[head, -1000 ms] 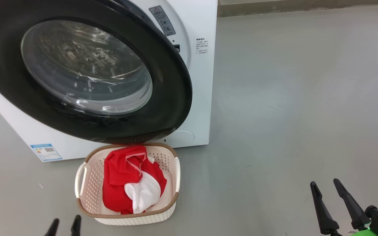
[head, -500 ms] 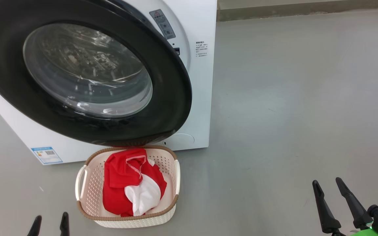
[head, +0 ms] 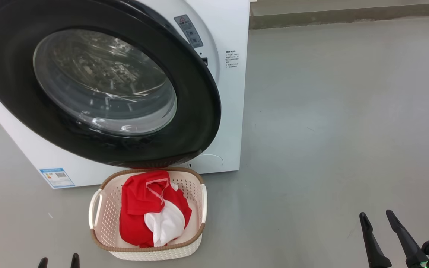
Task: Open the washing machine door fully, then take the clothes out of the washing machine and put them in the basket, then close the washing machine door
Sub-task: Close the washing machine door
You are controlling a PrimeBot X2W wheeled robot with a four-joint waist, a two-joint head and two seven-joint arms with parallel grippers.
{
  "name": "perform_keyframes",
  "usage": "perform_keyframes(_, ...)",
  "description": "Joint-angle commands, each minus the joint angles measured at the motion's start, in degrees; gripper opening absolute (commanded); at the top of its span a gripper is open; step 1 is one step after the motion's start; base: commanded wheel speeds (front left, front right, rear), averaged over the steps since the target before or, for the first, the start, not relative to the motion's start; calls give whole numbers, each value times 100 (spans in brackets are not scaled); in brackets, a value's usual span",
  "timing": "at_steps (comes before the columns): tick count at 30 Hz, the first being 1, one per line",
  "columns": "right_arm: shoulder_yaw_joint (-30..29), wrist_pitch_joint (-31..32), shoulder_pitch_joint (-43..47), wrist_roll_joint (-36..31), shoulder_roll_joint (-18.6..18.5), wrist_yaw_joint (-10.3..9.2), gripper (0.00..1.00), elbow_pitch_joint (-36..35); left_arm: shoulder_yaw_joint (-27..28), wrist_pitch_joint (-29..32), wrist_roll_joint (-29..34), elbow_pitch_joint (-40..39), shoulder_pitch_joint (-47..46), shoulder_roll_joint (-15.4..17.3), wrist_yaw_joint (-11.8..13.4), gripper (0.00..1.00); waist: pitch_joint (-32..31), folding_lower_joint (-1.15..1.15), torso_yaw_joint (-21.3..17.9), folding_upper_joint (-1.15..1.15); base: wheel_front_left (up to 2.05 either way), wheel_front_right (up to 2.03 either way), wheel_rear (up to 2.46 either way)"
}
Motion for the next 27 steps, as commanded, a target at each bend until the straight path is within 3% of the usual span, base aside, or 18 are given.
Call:
perform_keyframes(1,85,-37,-94,-71,-100,36,100,-164,208,-70,44,-150,-122,37,-33,100,-1,0,6,0,0,0,0)
perform_keyframes(21,87,-37,-114,-12,-92,36,100,-184,302,-70,50,-218,-135,-9,-33,100,-12,0,37,0,0,0,0)
perform_keyframes(22,97,-37,-123,-6,-92,36,94,-187,305,-70,47,-220,-143,-10,-33,100,-7,0,39,0,0,0,0)
perform_keyframes(23,108,-37,-132,0,-94,36,48,-185,304,-70,46,-222,-152,-11,-33,100,-2,0,42,0,0,0,0)
perform_keyframes(24,121,-37,-148,6,-98,36,29,-181,299,-70,46,-224,-161,-12,-33,100,4,0,45,0,0,0,0)
perform_keyframes(25,145,-37,-172,16,-102,36,3,-180,291,-70,48,-227,-170,-13,-33,100,11,0,50,0,0,0,0)
perform_keyframes(27,201,-37,-227,32,-115,36,0,-183,275,-70,57,-237,-193,-15,-33,100,27,0,67,0,0,0,0)
